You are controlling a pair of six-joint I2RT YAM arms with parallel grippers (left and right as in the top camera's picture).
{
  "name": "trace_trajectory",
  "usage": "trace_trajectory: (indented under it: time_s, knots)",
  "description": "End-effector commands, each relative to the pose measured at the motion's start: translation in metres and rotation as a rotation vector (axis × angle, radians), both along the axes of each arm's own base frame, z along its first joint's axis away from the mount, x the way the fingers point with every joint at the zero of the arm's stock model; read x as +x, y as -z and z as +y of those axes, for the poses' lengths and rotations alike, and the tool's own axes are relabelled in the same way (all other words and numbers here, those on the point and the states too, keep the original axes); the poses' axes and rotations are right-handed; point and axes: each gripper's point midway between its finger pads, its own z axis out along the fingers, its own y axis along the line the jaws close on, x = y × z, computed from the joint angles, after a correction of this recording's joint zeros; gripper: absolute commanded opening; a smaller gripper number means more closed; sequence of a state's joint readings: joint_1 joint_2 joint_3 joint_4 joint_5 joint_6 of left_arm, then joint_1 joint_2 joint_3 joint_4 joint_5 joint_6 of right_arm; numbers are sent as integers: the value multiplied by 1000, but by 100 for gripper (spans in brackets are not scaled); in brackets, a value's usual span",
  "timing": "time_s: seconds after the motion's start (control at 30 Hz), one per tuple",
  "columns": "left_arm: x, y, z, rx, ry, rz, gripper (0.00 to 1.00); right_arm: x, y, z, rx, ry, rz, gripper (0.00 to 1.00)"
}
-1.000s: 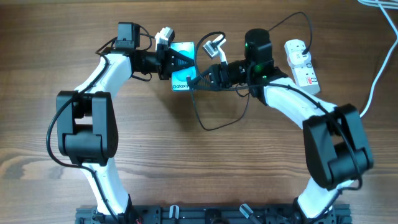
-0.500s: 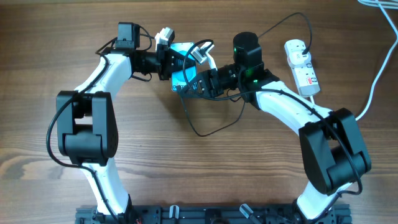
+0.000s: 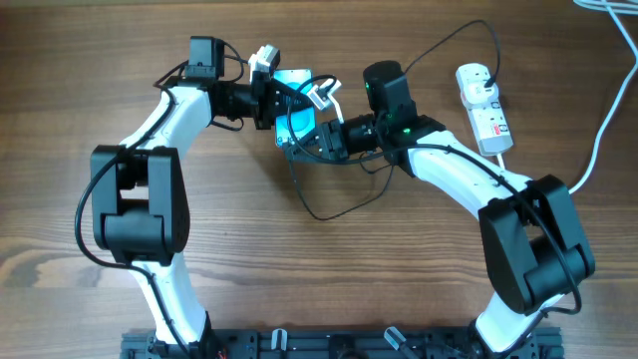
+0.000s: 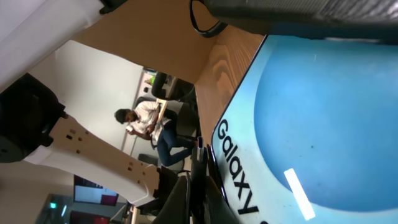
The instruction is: Plug charger to phone and switch on socket
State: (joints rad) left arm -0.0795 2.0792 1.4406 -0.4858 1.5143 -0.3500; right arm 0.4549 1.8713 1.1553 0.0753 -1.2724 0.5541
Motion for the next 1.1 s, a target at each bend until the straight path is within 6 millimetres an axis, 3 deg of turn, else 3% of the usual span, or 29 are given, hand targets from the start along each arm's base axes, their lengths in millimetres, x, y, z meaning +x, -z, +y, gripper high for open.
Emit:
trace_trajectory:
  time_s: [0.0, 0.33, 0.6, 1.07]
  knots:
    - [-5, -18, 2, -58, 24, -23, 4, 2, -6, 2, -4, 9, -51, 4]
    - [11, -20, 29, -55, -44, 7, 4, 18, -11, -1, -11, 78, -17, 4]
    - [12, -21, 29, -56, -44, -15, 4, 4, -8, 14, -26, 50, -14, 4]
    - [12, -21, 30, -57, -45, -16, 4, 16, 0, 17, -77, 133, 14, 4]
